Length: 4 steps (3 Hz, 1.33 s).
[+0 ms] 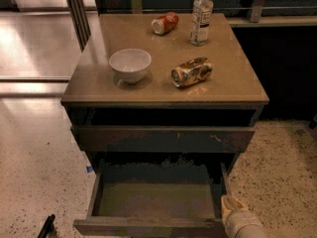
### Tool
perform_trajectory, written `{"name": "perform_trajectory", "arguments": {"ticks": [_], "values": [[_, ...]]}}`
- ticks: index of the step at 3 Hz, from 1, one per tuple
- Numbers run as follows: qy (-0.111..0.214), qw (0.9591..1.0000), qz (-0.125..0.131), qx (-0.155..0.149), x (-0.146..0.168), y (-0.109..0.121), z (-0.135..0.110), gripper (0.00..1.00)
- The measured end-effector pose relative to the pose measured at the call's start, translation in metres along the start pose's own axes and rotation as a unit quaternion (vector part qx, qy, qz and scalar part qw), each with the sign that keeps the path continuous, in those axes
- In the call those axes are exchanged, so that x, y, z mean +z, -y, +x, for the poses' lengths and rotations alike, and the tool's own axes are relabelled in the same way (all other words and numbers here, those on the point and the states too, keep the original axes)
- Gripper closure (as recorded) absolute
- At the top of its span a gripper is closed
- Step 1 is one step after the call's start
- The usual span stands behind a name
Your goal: Open middle drawer
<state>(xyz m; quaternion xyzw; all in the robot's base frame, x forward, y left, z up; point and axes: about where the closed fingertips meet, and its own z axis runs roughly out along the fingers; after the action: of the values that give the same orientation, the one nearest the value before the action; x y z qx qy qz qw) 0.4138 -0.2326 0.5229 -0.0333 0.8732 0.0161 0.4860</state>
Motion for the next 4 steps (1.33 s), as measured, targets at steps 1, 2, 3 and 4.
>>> {"name": "perform_trajectory", "arguments": {"ticks": [1,2,3,4], "values": [[-0.001,1.0000,0.000,0.000,0.0001,0.0003,0.0010,0.81],[-0.001,1.0000,0.000,0.000,0.0001,0.0003,0.0010,0.58],[-0.001,1.0000,0.000,0.000,0.0001,0.0003,0.0010,0.35],[-0.001,1.0000,0.000,0.000,0.0001,0.0003,0.0010,0.12]]}}
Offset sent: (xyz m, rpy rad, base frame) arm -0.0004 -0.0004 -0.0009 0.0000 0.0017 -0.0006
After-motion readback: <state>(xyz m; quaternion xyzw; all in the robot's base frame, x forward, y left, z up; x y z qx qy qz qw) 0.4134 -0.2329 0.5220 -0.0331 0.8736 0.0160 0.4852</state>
